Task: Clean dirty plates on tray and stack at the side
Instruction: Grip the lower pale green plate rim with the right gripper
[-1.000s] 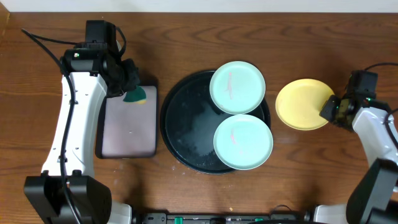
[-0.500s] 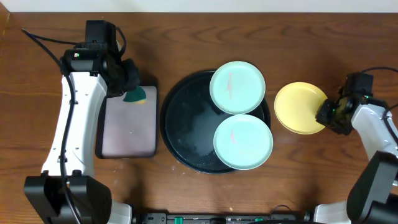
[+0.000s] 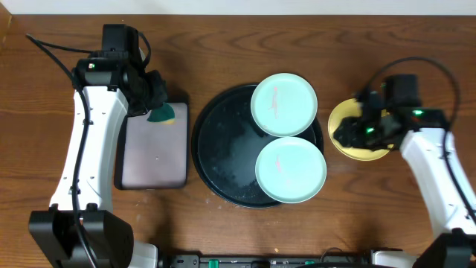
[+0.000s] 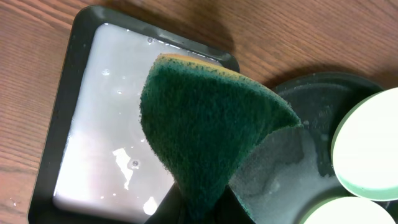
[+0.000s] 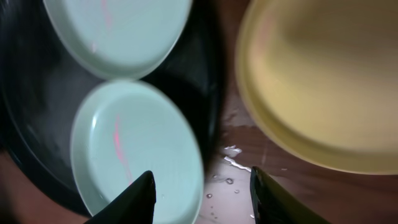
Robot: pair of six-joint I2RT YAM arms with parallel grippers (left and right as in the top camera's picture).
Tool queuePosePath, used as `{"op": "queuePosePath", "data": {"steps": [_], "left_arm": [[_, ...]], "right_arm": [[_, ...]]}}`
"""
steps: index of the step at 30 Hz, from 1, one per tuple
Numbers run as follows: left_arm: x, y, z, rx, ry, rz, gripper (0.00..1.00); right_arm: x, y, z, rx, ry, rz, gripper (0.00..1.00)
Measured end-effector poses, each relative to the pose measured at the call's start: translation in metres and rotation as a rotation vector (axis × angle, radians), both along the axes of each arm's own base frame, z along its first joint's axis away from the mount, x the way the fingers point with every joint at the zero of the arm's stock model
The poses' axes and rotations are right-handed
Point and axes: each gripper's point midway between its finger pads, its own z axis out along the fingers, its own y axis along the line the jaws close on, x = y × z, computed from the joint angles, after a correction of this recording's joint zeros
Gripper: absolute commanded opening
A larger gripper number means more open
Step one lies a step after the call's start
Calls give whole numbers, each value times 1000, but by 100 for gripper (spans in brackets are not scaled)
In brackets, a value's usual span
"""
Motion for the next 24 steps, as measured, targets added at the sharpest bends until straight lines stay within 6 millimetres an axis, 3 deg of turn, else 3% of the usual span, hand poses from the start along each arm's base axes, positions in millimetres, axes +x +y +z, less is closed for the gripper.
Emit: {"op": "queuePosePath", "data": {"steps": [6,13,20,24], "left_arm": [[0,0,0,0,0,0,7],[0,0,0,0,0,0,7],[0,0,0,0,0,0,7],[0,0,0,0,0,0,7]], "right_arm": [[-21,27,-41,-35,80,152,43],[-28,27,-81,-102,158,213,36],[-27,28,-95,-113,180,237,1],[-27,42,-92,-89,161,269,1]]}}
